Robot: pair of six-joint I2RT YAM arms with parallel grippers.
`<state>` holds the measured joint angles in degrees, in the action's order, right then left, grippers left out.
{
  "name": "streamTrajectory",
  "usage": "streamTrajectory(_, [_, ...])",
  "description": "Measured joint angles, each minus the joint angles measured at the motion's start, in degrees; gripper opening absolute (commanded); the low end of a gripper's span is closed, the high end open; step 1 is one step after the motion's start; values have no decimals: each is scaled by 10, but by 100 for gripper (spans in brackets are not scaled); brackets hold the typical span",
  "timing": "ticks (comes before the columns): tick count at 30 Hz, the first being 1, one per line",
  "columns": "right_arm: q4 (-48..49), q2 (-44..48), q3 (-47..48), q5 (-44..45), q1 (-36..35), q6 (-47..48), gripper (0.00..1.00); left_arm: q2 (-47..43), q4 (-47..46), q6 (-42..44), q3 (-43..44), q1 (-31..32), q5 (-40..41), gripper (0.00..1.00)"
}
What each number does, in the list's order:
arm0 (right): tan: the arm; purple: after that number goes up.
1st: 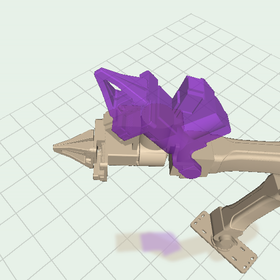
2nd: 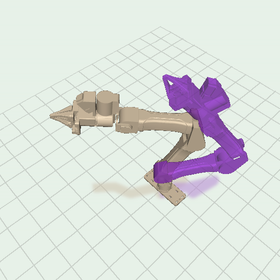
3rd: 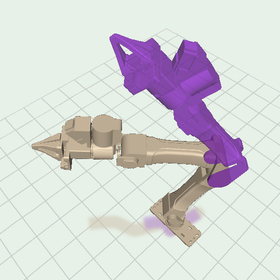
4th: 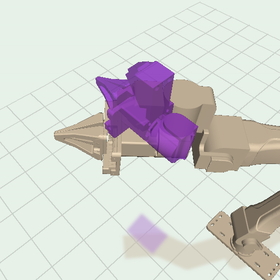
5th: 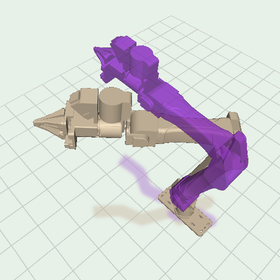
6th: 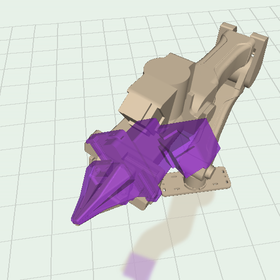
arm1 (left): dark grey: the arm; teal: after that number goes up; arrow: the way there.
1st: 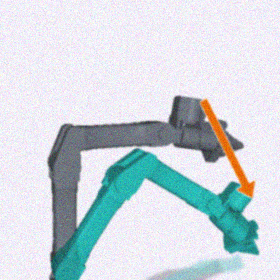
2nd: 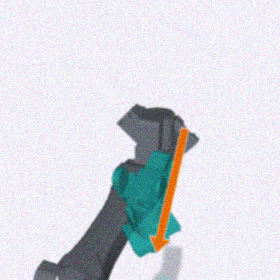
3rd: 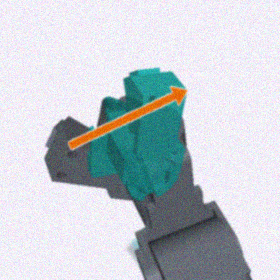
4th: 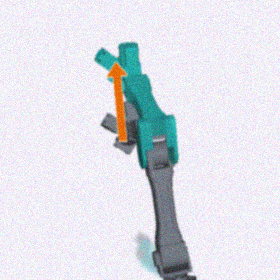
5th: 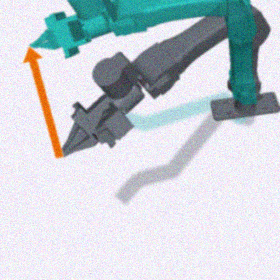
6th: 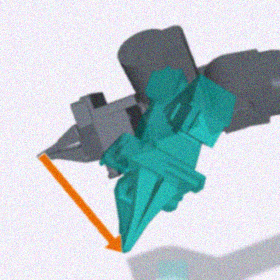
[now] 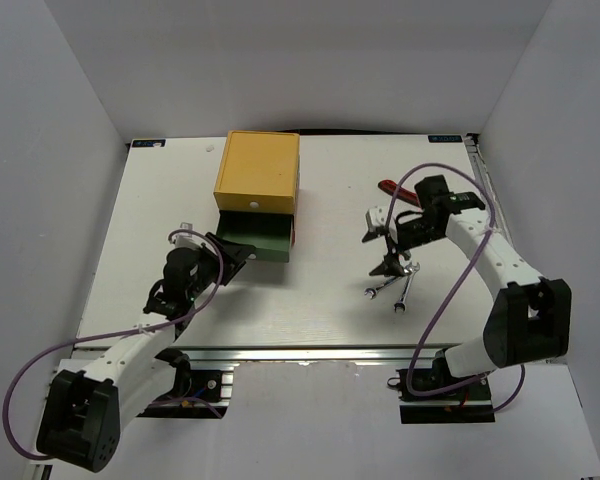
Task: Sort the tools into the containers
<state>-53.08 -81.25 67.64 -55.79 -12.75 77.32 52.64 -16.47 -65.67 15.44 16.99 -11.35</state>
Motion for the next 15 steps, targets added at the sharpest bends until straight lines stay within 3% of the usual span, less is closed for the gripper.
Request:
streamTrajectory(6, [-93, -37, -85, 100, 0, 206, 88, -67, 99, 41, 43, 0, 14, 74])
streamTrajectory(15, [-7, -78, -123, 258, -17, 219, 80, -189, 296, 103, 96, 0, 89, 75])
